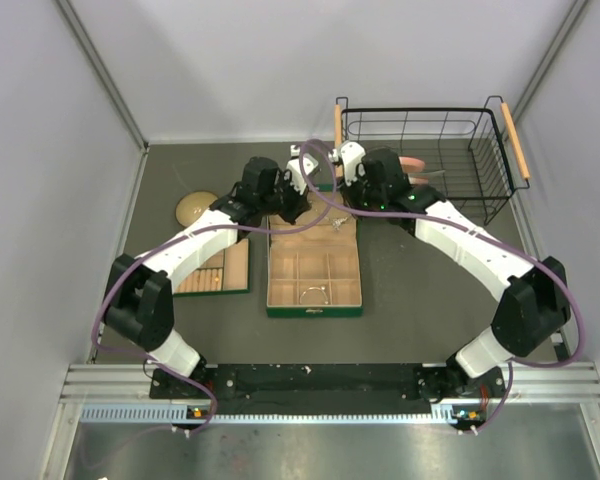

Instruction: Organize the mixed jewelry

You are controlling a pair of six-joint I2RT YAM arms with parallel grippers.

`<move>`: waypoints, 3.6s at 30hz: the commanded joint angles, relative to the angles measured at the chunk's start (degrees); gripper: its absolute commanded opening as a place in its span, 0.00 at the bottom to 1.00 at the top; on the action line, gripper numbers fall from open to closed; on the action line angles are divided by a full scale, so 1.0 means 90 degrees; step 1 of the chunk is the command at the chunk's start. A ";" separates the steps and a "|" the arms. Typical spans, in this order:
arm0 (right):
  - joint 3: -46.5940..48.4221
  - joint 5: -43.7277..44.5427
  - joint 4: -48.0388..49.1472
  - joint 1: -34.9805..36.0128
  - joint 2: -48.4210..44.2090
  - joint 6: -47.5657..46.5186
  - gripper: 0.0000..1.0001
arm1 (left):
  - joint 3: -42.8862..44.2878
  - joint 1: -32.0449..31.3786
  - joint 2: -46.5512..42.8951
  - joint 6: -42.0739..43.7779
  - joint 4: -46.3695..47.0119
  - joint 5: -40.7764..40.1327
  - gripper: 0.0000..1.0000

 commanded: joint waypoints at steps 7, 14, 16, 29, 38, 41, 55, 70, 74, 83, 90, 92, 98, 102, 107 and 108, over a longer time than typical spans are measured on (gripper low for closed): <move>-0.0307 -0.0316 -0.0125 0.0224 -0.0718 -0.0326 0.31 | -0.0392 0.0003 -0.0723 0.0194 0.0085 -0.0017 0.16; -0.0474 -0.0677 -0.0213 0.0360 -0.0699 -0.0775 0.32 | -0.0646 0.0013 -0.1134 0.0195 0.0133 -0.0143 0.41; -0.0542 -0.0794 -0.0223 0.0419 -0.0689 -0.0911 0.32 | -0.0705 0.0013 -0.1212 0.0194 0.0133 -0.0202 0.44; -0.0776 -0.1078 -0.0213 0.0625 -0.0513 -0.1976 0.38 | -0.1681 0.0667 -0.2265 0.0204 0.0397 0.0812 0.48; -0.0826 -0.1098 -0.0115 0.0634 -0.0299 -0.2894 0.42 | -0.2335 0.0980 -0.2706 0.0936 0.0436 0.1574 0.53; -0.0689 -0.1000 -0.0135 0.0625 -0.0182 -0.3177 0.43 | -0.2511 0.1067 -0.2794 0.1229 0.0514 0.1721 0.53; -0.0659 -0.0463 0.0539 0.0634 0.0414 -0.3803 0.40 | -0.3029 0.1195 -0.2931 0.1864 0.0807 0.1624 0.51; -0.0747 -0.0297 0.0910 0.0634 0.0395 -0.3618 0.29 | -0.3273 0.1185 -0.2911 0.2314 0.1129 0.1868 0.50; -0.0796 -0.0297 0.0939 0.0634 0.0405 -0.3520 0.23 | -0.3478 0.1195 -0.3018 0.2294 0.1421 0.2092 0.49; -0.0845 -0.0277 0.1056 0.0615 0.0405 -0.3334 0.13 | -0.3654 0.1331 -0.3233 0.1991 0.1823 0.2141 0.47; -0.0835 -0.0248 0.1057 0.0634 0.0444 -0.3256 0.09 | -0.3538 0.1264 -0.3146 0.2821 0.1482 0.2463 0.48; -0.0825 -0.0238 0.1047 0.0625 0.0444 -0.3227 0.07 | -0.3440 0.1205 -0.3058 0.3084 0.1268 0.2425 0.48; -0.0747 -0.0248 0.1047 0.0634 0.0502 -0.3100 0.04 | -0.3215 0.0834 -0.2727 0.3748 0.1139 0.1908 0.49; -0.0708 -0.0277 0.1037 0.0634 0.0512 -0.3041 0.03 | -0.3127 0.0668 -0.2502 0.4003 0.1247 0.1556 0.49; -0.0728 -0.0316 0.0988 0.0644 0.0512 -0.3041 0.04 | -0.2873 0.0492 -0.2160 0.4198 0.1383 0.1146 0.49; -0.0728 -0.0307 0.0998 0.0644 0.0512 -0.3041 0.04 | -0.2844 0.0453 -0.2101 0.4286 0.1393 0.1058 0.49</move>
